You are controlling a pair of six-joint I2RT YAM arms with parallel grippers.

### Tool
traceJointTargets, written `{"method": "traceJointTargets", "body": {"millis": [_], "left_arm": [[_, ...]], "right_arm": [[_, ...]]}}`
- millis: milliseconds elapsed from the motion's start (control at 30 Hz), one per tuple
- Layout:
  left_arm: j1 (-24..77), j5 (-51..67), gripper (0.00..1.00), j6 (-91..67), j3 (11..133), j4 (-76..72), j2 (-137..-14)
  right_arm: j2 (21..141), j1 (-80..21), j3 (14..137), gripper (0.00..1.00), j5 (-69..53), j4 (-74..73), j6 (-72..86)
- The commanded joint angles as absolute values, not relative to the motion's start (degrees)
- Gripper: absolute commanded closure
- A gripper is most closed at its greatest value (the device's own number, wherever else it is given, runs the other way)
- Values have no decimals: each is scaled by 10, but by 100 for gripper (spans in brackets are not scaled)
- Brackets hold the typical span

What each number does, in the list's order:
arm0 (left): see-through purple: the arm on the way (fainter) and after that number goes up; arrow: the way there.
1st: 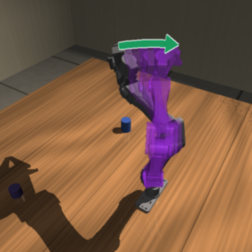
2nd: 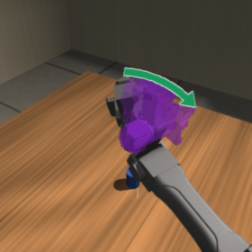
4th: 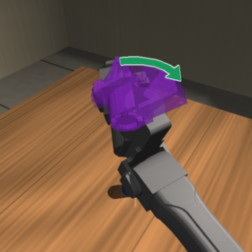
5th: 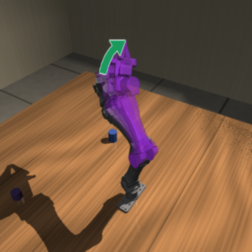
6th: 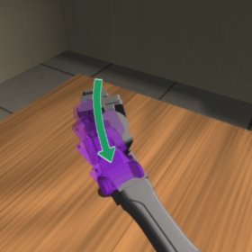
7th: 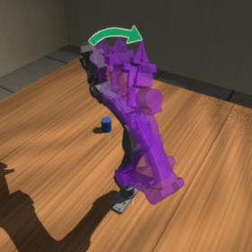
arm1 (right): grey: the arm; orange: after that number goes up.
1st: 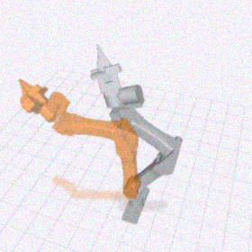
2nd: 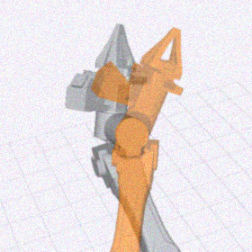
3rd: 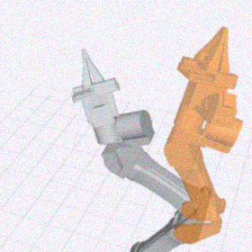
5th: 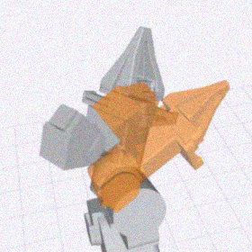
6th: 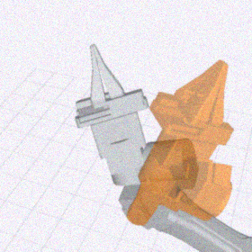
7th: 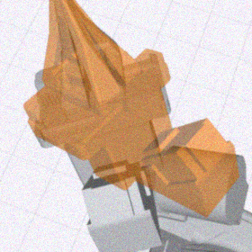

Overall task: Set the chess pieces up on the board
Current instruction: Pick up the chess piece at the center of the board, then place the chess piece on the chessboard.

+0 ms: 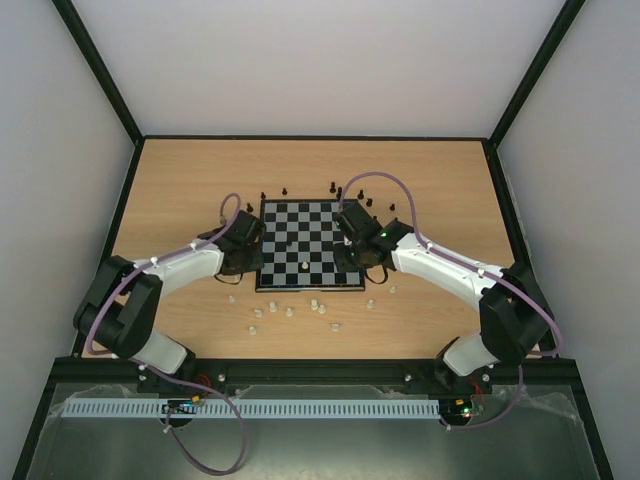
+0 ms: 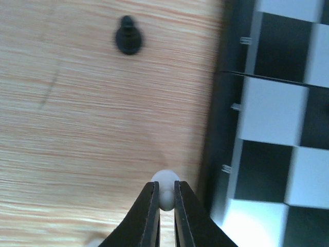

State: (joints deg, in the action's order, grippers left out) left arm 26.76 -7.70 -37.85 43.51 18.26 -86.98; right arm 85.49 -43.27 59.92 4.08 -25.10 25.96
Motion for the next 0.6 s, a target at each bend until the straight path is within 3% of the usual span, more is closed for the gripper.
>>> {"method": "traceJointTargets", "body": {"millis": [0,267,567], "left_arm": [[317,-93,98,-370,485,259,-834],[365,-75,97,-366,505,322,-802],[365,-64,95,-354,507,279,-858]], "right_arm": [[840,-437,595,67,45,-264,256],[836,-436,596,67,50,-268,256],[840,-437,600,67,52,-268,255]]}}
